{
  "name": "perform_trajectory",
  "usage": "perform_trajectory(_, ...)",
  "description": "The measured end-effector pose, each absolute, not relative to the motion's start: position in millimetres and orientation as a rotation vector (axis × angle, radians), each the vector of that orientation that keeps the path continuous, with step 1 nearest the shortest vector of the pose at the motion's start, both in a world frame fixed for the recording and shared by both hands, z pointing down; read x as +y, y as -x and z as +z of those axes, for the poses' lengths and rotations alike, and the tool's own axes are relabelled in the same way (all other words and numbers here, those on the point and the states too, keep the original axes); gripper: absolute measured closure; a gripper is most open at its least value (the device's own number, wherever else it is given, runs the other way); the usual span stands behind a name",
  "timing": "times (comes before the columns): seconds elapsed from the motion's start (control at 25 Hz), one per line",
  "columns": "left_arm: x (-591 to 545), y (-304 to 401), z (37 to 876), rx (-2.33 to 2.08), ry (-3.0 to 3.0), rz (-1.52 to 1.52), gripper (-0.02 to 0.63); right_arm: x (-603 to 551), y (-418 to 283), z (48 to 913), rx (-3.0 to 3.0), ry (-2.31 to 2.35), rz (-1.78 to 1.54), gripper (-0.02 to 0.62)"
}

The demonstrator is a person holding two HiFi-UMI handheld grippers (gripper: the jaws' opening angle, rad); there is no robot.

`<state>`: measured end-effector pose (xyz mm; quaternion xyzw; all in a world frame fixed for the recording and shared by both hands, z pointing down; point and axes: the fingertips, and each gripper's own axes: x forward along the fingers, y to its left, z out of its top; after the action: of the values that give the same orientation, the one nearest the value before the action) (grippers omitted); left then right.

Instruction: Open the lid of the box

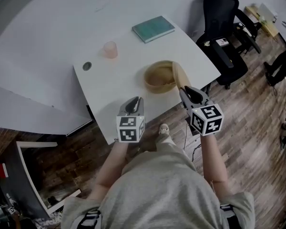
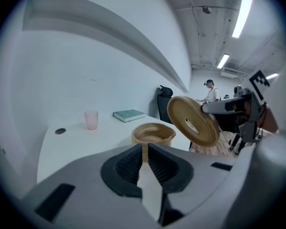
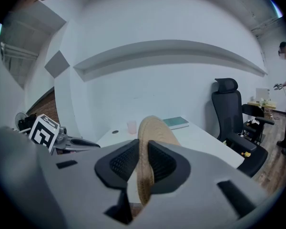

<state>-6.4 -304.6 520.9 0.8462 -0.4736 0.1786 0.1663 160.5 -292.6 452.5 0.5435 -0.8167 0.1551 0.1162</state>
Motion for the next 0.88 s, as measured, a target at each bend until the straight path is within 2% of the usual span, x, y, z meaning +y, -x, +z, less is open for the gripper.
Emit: perform_trajectory(0.88,-187.5,57.5,477.8,-1.309,-2.464,0.330,0.584,-164.9,-102.9,439.9,-2.447,-1.665,0.442,0.529)
